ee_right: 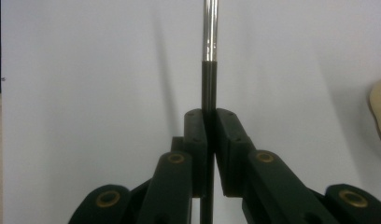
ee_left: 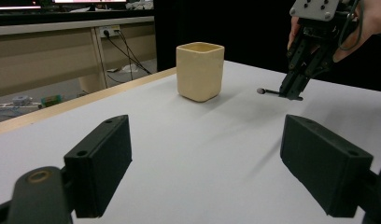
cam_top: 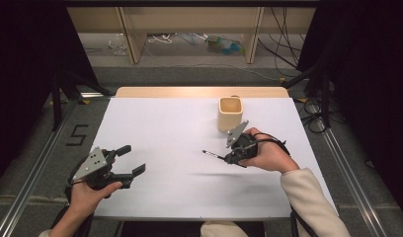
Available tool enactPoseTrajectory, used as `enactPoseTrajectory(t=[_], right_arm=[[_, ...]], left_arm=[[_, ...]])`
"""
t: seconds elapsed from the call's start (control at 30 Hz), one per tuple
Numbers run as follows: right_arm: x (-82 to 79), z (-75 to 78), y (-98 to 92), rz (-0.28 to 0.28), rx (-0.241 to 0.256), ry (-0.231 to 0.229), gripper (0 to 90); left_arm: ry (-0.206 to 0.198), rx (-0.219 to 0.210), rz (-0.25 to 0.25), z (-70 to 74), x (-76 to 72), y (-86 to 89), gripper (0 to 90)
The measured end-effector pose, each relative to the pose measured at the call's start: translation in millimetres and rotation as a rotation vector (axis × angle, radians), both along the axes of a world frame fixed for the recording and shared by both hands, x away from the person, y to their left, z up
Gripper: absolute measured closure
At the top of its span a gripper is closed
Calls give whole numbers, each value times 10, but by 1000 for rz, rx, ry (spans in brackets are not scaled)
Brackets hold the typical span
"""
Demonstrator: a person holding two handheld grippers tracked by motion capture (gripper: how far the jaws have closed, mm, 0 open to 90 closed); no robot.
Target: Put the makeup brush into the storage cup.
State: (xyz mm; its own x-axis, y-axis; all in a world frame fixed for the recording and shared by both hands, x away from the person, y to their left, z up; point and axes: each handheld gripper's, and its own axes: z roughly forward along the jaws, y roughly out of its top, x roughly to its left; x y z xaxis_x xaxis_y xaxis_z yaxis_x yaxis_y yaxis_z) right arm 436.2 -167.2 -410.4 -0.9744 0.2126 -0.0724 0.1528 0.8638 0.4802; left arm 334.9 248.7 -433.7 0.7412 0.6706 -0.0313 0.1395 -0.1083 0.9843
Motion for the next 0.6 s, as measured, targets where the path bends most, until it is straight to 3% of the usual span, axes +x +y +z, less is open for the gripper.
enactPoseTrajectory(t=[0.6], right_arm=[[-3, -10, -164, -62, 192, -7, 843]], left_arm=[[-1, -1, 0, 1, 2, 2, 162]])
